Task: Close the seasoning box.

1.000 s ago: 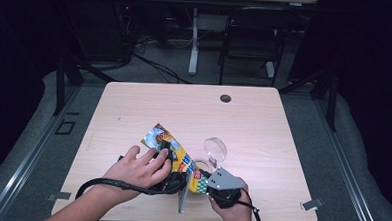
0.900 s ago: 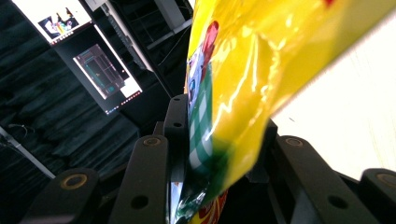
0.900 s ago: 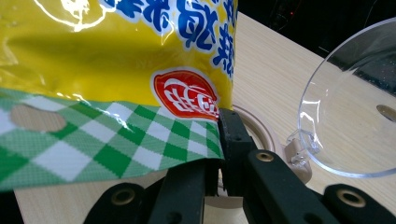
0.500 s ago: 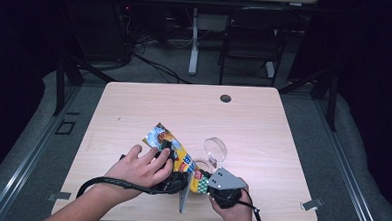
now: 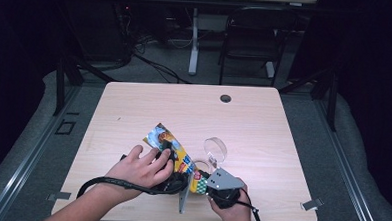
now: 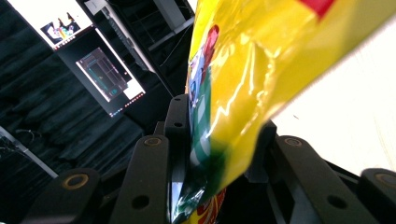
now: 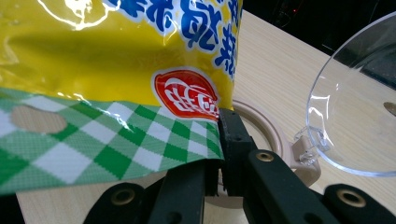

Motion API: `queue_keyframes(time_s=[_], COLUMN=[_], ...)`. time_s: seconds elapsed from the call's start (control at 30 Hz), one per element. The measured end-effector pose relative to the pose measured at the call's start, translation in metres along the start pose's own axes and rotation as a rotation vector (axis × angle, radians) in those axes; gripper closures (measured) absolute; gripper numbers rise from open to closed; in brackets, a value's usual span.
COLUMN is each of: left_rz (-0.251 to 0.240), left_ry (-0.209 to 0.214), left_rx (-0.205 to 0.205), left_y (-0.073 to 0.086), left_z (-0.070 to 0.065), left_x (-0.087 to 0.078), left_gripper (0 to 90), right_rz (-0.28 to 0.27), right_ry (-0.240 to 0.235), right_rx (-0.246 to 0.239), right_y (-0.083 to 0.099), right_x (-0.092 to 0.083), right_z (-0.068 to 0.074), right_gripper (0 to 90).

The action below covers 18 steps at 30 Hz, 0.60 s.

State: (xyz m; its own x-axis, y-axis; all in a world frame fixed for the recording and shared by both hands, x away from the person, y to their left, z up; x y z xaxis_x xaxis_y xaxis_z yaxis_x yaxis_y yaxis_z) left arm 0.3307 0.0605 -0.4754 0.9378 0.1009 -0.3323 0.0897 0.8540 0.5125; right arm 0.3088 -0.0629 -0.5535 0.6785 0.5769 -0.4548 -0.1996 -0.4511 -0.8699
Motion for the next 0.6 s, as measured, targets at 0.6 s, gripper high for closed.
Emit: queue_keyframes(time_s=[0.6], left_rz=[0.005], left_ry=[-0.012], left_rx=[0.018], left_y=[-0.0013], left_z=[0.0004], left_x=[-0.0018], left_gripper=[72.7], right_rz=[-0.003], right_ry=[0.002], right_rx=[-0.002], right_y=[0.0004], right_x=[0.0004], right_z=[-0.0006], right_gripper=[87.7])
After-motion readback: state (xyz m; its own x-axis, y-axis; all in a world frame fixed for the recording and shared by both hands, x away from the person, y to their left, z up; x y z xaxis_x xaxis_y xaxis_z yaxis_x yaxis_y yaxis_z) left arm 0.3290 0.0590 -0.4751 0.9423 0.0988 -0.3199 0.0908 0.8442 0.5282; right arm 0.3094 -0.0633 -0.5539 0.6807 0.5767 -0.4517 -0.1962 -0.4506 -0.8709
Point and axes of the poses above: each handheld gripper's, and its own axes: x roughly forward along the jaws, y roughly out of its underside, z roughly to its left, the point moved 9 cm from there along x, roughly forward along the jaws, and after that the axes turned 1 degree about y, right-handed, at the moved point
